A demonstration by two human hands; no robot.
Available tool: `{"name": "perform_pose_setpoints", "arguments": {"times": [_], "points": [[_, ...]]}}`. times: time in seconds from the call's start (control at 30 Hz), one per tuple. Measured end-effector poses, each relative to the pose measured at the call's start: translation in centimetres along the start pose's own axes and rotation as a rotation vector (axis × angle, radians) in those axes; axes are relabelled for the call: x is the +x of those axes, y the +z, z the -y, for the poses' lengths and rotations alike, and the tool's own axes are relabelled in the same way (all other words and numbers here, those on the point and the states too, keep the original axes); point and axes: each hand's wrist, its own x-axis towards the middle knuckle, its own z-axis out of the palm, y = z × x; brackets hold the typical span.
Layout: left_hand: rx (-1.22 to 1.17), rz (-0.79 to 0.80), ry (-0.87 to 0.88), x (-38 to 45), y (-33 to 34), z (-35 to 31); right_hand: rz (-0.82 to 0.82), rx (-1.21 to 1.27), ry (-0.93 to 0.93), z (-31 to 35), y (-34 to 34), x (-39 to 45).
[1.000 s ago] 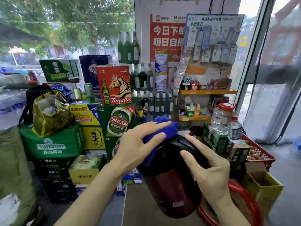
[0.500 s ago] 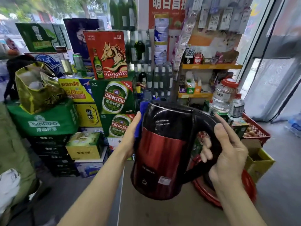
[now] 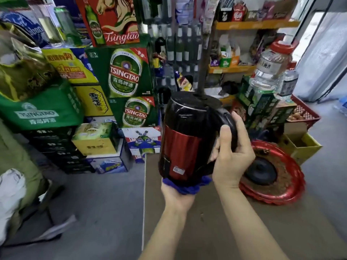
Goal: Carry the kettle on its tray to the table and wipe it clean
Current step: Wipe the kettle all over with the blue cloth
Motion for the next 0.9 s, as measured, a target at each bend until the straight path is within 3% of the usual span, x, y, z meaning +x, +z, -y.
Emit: {"name": "perform_pose_setpoints", "arguments": {"times": [0.3,0.47,0.63,0.7,0.8,0.83,0.9], "points": [[-0.050,-0.320,-0.179,1.6,-6.4,3.2,0.043,-0.195,0.044,-8.3,-2.4,-2.6],[-0.040,-0.160,-0.245,-0.7,-10.2,0.2,0.007,-0.200,0.048,-12.0,-3.3,-2.5],[0.057,-0.060,-0.247,-2.8,-11.8,-1.6,0.020,-0.339,-0.071,-14.1,-3.9,-4.0],[0.143,-0.038,-0.205,-2.5,-13.2,-1.8,0.030,-0.368,-0.086,-15.3,-4.8,-5.1],[0.343,0.189,-0.036,-2.6,-14.7,-1.0,0.067,-0.373,-0.135,-15.9,-6.0,-7.1],[0.281,0.235,-0.044,-2.4,-16.0,-0.8,0.084,-0.382,-0.154,-15.9,-6.3,-7.8],[0.264,0.190,-0.092,-3.1,-15.5,-0.3,0.135,-0.404,-0.181,-16.0,-7.0,-9.4]]}}
